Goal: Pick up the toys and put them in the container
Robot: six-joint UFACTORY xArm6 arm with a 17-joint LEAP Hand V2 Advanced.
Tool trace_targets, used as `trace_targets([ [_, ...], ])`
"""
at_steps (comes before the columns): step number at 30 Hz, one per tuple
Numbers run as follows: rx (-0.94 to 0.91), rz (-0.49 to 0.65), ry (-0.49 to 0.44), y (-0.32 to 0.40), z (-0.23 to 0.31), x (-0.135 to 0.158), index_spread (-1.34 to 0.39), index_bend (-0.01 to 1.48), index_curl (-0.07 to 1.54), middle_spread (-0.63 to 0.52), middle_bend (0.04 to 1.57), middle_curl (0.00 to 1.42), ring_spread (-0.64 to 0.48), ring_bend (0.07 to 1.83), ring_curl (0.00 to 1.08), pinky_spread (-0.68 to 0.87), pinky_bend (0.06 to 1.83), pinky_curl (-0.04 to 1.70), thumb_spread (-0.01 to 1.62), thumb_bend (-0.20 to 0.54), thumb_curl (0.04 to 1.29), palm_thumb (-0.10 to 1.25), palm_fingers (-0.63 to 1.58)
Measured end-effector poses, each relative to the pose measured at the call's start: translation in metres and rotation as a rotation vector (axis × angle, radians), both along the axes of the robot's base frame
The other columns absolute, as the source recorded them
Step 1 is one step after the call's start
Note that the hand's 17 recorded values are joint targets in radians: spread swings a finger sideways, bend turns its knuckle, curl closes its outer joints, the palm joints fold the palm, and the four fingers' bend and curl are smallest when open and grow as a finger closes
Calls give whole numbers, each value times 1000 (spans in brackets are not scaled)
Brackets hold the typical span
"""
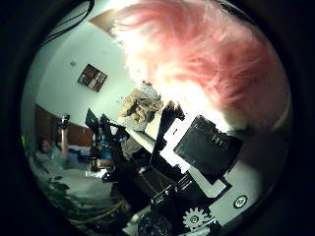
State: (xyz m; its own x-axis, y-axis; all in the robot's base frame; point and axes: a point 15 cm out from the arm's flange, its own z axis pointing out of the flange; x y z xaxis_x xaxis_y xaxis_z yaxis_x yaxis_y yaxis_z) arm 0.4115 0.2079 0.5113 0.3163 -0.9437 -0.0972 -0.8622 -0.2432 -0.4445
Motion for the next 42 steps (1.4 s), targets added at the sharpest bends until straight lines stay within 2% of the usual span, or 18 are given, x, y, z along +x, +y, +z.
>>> trace_targets([
  [3,-8,1,12,1,-7,3,-455,261,784,-278,734,707,-314,1043,574,-568,757,726,1114,-19,506,760,768],
  [5,-15,4,23,1,-11,3,-481,243,756,-276,700,691,-307,988,550,-503,700,719,1133,-18,488,758,646],
  [7,-22,5,35,-1,-13,1,-497,264,735,-257,650,666,-282,948,536,-367,615,730,1146,-23,469,742,495],
  [11,-45,19,70,-4,-19,-9,-504,210,636,-185,479,577,-184,858,479,-88,628,727,1161,-22,444,716,341],
  [12,-53,25,79,-6,-20,-11,-498,190,598,-149,422,543,-127,813,458,25,644,727,1160,-24,437,698,283],
  [15,-68,41,96,-8,-23,-15,-486,179,522,-109,377,491,-52,765,409,220,622,691,1160,-19,426,688,275],
  [19,-73,56,92,-9,-21,-18,-465,182,452,-85,341,442,5,709,361,381,583,635,1158,-18,419,692,262],
  [23,-77,64,93,-11,-18,-23,-463,179,398,-53,302,400,78,619,302,472,557,580,1156,-19,413,694,237],
  [26,-91,73,116,-15,-20,-31,-457,174,370,-45,287,381,102,591,275,497,533,543,1147,-21,410,689,242],
  [30,-96,89,104,-29,-6,-46,-443,167,336,-42,270,361,117,572,248,511,526,504,1143,-22,403,670,260],
  [37,-109,-22,109,-106,9,-51,-404,154,303,-42,268,349,122,555,224,514,513,451,1145,-20,387,645,272],
  [42,-113,-149,129,-178,4,-48,-377,151,271,-42,285,347,122,584,217,505,544,426,1153,-22,371,614,262],
])
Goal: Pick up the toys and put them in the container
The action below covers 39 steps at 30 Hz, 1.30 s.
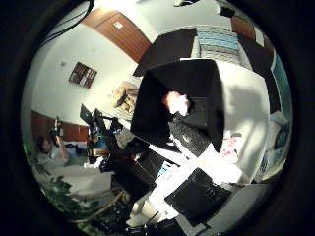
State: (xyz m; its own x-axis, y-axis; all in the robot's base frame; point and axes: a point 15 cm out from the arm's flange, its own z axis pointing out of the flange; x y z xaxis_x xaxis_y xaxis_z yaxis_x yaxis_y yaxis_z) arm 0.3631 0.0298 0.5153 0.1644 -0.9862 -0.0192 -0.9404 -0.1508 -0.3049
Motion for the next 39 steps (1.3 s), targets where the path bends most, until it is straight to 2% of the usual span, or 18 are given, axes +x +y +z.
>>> trace_targets([
  [9,20,-202,36,-126,-23,-18,-356,152,261,-34,283,339,132,610,203,494,586,382,1152,-19,366,614,242],
  [13,43,-263,119,-155,-64,-31,-330,143,249,5,276,339,153,615,202,493,626,373,1159,-19,360,610,192],
  [19,88,-302,247,-164,-134,-49,-296,146,241,46,276,341,179,616,201,482,663,352,1162,-21,353,595,138],
  [26,97,-329,257,-160,-182,-63,-290,148,242,53,282,340,191,624,204,474,672,320,1167,-19,349,596,130],
  [31,127,-353,319,-154,-218,-83,-283,147,243,62,286,340,196,623,203,481,673,302,1167,-19,348,596,124],
  [39,158,-428,321,-160,-259,-89,-246,151,248,90,282,337,207,599,200,481,680,285,1159,-23,342,577,107],
])
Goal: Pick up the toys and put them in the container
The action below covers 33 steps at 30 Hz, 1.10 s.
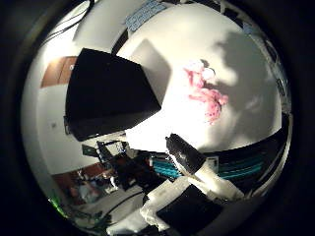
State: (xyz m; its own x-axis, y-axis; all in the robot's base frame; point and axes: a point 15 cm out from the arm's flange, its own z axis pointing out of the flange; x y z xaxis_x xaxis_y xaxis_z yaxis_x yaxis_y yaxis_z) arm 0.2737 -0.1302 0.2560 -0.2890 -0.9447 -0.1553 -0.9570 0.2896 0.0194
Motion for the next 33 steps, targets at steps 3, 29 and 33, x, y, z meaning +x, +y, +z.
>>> trace_targets([
  [3,27,-26,-8,6,-13,2,-205,155,254,124,273,335,219,583,198,491,674,277,1146,-26,335,544,99],
  [29,144,-140,29,35,-111,5,-81,155,266,214,272,338,260,500,211,519,601,251,1113,-22,308,468,146],
  [33,150,-117,57,45,-119,8,-78,157,266,202,280,339,250,508,213,507,590,248,1113,-22,308,468,169],
])
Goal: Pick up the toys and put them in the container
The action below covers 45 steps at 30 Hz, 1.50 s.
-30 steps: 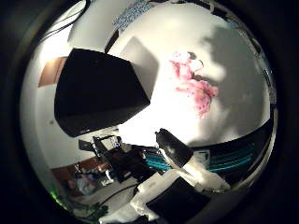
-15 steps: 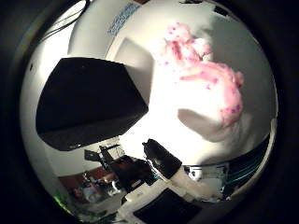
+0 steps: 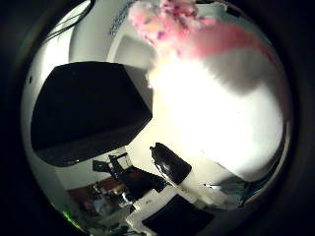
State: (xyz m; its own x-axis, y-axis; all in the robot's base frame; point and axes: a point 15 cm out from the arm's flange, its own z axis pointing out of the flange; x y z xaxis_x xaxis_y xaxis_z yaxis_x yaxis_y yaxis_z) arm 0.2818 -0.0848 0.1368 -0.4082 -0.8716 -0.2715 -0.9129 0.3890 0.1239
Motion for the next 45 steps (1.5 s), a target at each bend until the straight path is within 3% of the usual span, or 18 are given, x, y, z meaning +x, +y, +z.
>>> trace_targets([
  [8,2,63,43,22,-16,2,-88,151,257,115,378,370,191,622,238,445,569,235,1093,-17,322,541,288],
  [13,-5,121,90,35,-24,1,-131,173,272,-33,504,417,31,728,261,356,541,208,1077,-10,345,637,427],
  [17,-39,133,104,28,-23,-1,-223,189,302,-178,629,480,-169,844,294,92,589,183,1067,-14,368,719,643],
  [20,-57,136,90,23,-17,6,-344,223,355,-276,707,550,-299,976,364,-308,865,265,1045,-15,392,778,1031],
  [22,-61,132,84,19,-12,9,-418,339,437,-305,791,617,-326,1031,416,-422,960,324,1025,-17,410,809,1177],
  [26,-77,133,73,12,-2,9,-435,651,635,-289,969,729,-299,1191,508,-380,1146,441,1022,-16,433,847,1240],
  [31,-101,132,33,6,22,8,-373,922,809,-249,1128,831,-250,1337,591,-281,1314,571,1035,0,475,959,1163],
  [40,-139,210,33,-4,117,13,-284,1048,900,-205,1236,896,-222,1418,681,-190,1378,759,995,-13,591,1046,1053],
  [45,-204,221,-28,-20,192,29,-268,1059,916,-198,1243,910,-224,1409,712,-178,1343,845,975,-15,638,1043,1036],
])
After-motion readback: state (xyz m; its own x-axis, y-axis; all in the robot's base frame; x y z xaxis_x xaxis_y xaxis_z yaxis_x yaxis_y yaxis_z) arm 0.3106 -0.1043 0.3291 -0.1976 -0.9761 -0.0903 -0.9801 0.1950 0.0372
